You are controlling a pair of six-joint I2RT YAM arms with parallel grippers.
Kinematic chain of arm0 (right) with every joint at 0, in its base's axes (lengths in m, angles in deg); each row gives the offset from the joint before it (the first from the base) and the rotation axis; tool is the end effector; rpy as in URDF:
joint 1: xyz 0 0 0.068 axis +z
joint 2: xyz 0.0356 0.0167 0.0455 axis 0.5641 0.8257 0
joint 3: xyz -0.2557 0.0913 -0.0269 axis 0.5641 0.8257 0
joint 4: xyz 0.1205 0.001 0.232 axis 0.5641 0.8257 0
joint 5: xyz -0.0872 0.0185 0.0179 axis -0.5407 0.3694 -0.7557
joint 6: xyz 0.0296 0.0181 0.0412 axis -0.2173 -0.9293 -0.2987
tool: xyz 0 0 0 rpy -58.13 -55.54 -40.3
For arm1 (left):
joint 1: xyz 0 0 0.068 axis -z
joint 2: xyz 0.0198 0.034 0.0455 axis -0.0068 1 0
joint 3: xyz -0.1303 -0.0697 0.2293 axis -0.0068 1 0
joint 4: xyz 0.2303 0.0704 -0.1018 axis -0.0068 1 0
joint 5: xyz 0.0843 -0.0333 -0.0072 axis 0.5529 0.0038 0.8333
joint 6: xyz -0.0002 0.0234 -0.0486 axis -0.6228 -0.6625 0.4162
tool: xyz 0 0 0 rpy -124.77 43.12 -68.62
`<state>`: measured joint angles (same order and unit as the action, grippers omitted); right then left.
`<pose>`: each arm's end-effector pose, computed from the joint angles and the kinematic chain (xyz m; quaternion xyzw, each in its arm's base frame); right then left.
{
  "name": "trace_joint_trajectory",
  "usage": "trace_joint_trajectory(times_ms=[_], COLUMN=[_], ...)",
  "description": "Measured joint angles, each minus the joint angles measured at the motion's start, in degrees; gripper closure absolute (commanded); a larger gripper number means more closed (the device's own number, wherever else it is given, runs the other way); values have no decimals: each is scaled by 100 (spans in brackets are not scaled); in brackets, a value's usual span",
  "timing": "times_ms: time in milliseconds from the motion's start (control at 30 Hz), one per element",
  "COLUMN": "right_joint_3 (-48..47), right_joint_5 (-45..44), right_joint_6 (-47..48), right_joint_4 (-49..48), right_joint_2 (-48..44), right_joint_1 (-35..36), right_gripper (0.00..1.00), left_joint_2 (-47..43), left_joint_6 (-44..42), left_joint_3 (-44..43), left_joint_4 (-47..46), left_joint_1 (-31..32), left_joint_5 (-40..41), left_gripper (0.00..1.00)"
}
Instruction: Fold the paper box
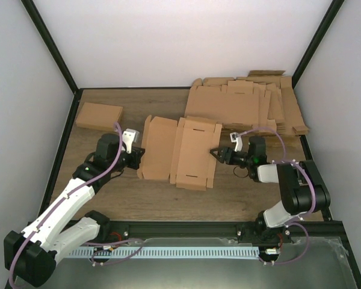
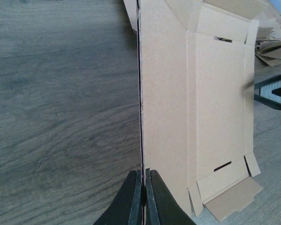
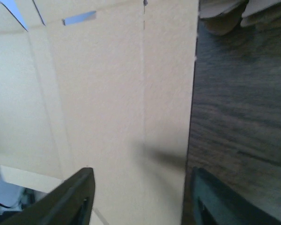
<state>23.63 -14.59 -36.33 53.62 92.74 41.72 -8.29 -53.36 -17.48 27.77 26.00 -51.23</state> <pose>0.2479 0.0588 0.1353 -0.0497 0.8176 0.4782 0.3168 0.1762 -0.0914 0.2667 0.1487 0.8742 -0.2189 0.4071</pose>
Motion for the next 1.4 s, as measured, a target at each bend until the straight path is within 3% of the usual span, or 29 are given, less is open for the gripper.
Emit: trace_joint_trajectory(times_ms=[200,567,700,900,967,1200,1400], right_joint_3=[-105,-136,-136,-151,-219,-308,-439], right_joint_5=[-227,107,120,-13,-127,-299,-293], right_joint_6=[79,-37,63,455,647,1032,1388], right_joint_4=[-63,-439,-422,-254,-118,39,105], right_joint_2=[168,533,391,26,-70,-223,-247], right_joint_1=[11,22,52,402,616,975,1381], right_gripper=[41,91,96,99,99,99,99], left_joint_2=[0,0,0,-328,-640,-1176,-654], left_joint_6=[0,0,-15,-76,-74,-295,-905], left_joint_3=[2,2,2,0,-2,-507,-903], left_joint_4=[-2,-2,0,149,138,103,101], left_joint_1=[4,4,4,7,7,11,11], left_joint_5=[-37,-44,-4,400,564,1010,684], left_gripper=[96,96,73,20,9,1,1])
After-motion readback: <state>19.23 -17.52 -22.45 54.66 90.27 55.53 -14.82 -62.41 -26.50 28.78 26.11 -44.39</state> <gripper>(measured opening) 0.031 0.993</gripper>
